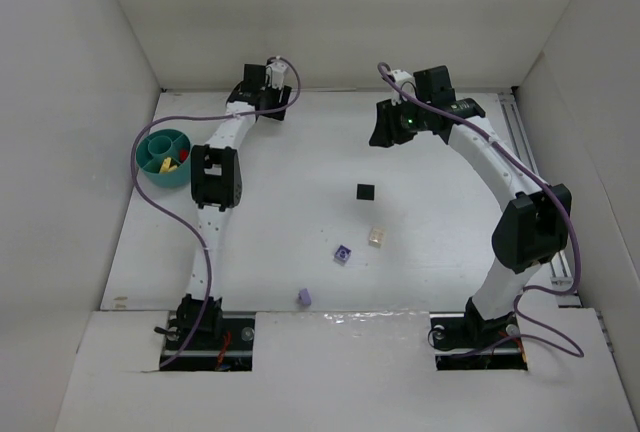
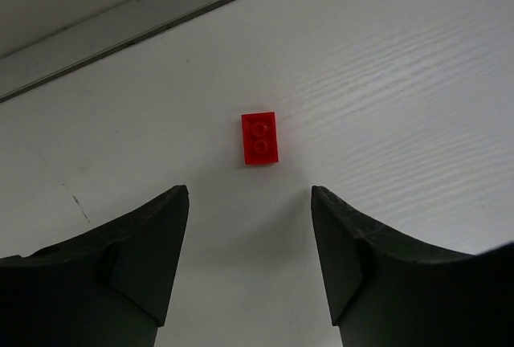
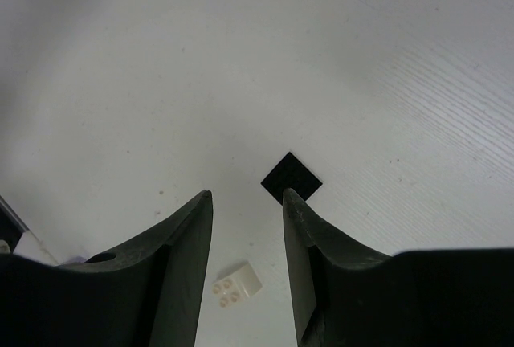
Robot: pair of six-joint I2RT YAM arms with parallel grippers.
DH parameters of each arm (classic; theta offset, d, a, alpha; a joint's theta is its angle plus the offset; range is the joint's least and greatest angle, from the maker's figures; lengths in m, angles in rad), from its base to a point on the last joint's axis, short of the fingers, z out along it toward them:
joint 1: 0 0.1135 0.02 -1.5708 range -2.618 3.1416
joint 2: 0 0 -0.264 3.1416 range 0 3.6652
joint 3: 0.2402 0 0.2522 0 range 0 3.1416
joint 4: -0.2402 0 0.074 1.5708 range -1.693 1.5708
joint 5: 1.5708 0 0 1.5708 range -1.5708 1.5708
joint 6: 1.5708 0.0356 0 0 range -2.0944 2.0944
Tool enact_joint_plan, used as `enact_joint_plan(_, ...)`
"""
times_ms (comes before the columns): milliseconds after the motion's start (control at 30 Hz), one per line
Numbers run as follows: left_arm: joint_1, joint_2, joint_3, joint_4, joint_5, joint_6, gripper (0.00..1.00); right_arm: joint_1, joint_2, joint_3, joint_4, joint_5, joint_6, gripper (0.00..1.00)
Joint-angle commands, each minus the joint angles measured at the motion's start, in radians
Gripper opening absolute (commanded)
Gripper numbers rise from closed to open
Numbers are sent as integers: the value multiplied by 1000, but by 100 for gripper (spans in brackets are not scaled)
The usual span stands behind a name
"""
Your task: Sort the legos into containers by color
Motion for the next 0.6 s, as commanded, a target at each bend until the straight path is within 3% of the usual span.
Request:
enact_joint_plan(0,5,22,63,17,-47,27,59,-2,-8,26,7,-8,-13,46)
enact_joint_plan(300,-6,68,111,45,-47,81,45,-2,20,59,7,-8,-13,46)
enact_joint_plan(567,-47,77,111,15,-38,167,44,-2,55,96,7,-8,-4,46)
